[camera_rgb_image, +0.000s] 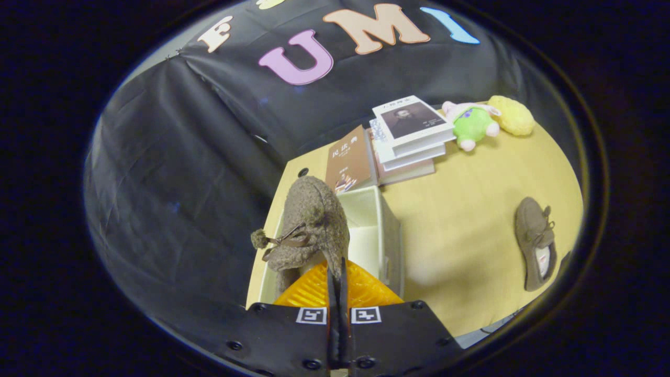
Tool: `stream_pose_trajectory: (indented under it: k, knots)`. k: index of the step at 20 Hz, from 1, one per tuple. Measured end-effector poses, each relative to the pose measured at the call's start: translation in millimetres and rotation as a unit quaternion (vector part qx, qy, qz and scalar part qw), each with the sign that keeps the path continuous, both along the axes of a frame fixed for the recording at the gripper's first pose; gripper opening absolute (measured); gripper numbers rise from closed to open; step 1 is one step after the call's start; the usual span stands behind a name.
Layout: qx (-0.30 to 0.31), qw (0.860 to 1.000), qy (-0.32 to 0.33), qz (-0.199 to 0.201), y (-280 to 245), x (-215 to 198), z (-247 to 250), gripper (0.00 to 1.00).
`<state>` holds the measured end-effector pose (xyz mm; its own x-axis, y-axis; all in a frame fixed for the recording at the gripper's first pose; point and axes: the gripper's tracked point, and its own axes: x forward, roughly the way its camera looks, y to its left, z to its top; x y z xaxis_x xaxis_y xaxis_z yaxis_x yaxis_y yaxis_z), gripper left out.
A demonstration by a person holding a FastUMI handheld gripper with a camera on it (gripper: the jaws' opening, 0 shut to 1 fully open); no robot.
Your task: Open the storage box then place both shoes into the box .Put the left shoe in first, then the right shoe, with the right side of both shoes facing outward in a uniform manner.
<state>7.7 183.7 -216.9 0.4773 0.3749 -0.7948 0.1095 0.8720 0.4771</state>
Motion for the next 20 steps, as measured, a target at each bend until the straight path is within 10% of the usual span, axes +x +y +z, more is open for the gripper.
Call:
stream_pose_trajectory:
  k: [20]
  knots:
    - [-0.043,0.994,0.094,0.046,81.3,-25.4,-91.5,0.11]
